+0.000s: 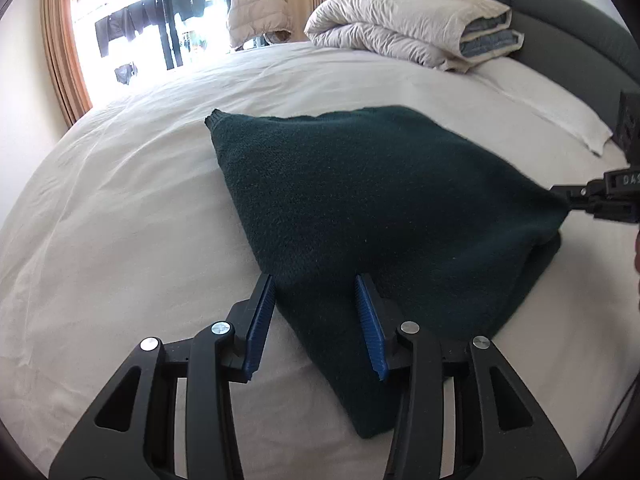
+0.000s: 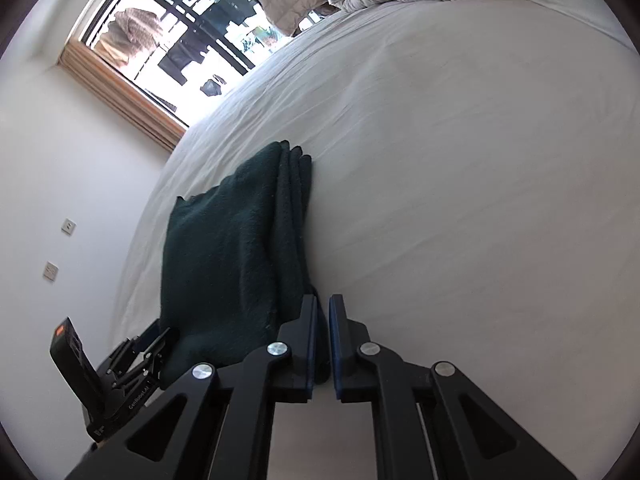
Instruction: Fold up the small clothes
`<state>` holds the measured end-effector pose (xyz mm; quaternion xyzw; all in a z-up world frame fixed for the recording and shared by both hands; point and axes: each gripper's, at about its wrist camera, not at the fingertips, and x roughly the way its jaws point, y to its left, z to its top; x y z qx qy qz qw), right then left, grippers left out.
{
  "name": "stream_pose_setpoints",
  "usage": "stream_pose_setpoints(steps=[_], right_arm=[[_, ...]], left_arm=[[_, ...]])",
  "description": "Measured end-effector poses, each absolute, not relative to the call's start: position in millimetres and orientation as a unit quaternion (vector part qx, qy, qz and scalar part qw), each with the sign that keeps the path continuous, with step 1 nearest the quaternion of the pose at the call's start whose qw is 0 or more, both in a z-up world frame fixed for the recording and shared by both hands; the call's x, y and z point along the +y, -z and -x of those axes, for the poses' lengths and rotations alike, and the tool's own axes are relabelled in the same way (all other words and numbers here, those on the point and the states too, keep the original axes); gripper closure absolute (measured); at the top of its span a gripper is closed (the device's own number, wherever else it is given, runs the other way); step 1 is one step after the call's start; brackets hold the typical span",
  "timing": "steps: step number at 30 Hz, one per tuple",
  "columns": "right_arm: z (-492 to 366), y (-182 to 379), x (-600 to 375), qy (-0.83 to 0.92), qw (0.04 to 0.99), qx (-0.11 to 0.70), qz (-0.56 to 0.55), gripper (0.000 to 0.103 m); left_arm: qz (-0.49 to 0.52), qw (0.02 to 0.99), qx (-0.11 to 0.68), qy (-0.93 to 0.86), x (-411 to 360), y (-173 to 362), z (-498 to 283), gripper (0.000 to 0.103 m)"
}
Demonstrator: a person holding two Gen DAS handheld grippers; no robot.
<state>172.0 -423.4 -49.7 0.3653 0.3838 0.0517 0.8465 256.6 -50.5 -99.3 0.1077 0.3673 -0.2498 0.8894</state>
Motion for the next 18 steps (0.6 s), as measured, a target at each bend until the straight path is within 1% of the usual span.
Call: stream_pose_setpoints(steps=[1, 2, 3, 4, 5, 6, 7, 9, 13, 14, 15, 17, 18], right_arm=[[-167, 50, -418, -0.072, 0.845, 0.372, -0.377, 0.076], [-163, 51, -412, -0.089, 0.842, 0.363, -0.389, 0.068], [-162, 52, -407, -0.106, 0.837, 0.357, -0.401, 0.054], [-162, 53, -402, -0.118, 0.833, 0.351, -0.410, 0.051], [-163, 54, -399, -0.125, 0.832, 0.347, -0.415, 0.051], [-164, 53, -396, -0.124, 0.833, 0.345, -0.414, 0.051], [-166, 53, -394, -0.119, 0.834, 0.345, -0.413, 0.051], [-171, 54, -391, -0.119, 0.832, 0.347, -0.416, 0.051], [-170, 55, -394, -0.116, 0.829, 0.348, -0.423, 0.051], [-169, 56, -396, -0.115, 0.828, 0.348, -0.425, 0.051], [-169, 57, -397, -0.114, 0.827, 0.348, -0.427, 0.051], [-168, 58, -400, -0.110, 0.827, 0.349, -0.428, 0.051], [-168, 58, -401, -0.109, 0.827, 0.348, -0.429, 0.051]], left_arm=[[-0.101, 0.897, 0.351, 0.250, -43, 92, -247, 0.062], [-0.105, 0.904, 0.329, 0.253, -38, 84, -236, 0.061], [-0.118, 0.909, 0.305, 0.259, -35, 78, -222, 0.057], [-0.146, 0.913, 0.277, 0.263, -36, 73, -206, 0.041], [-0.179, 0.915, 0.251, 0.261, -39, 70, -191, 0.019], [-0.220, 0.916, 0.220, 0.253, -43, 72, -175, 0.010], [-0.264, 0.914, 0.192, 0.242, -49, 76, -161, 0.005], [-0.339, 0.901, 0.153, 0.224, -61, 84, -142, 0.005], [-0.401, 0.885, 0.107, 0.209, -82, 95, -129, 0.005], [-0.417, 0.879, 0.102, 0.209, -88, 100, -128, 0.007], [-0.433, 0.872, 0.096, 0.208, -92, 107, -127, 0.011], [-0.462, 0.856, 0.097, 0.210, -99, 121, -126, 0.037], [-0.471, 0.850, 0.102, 0.211, -101, 128, -127, 0.044]])
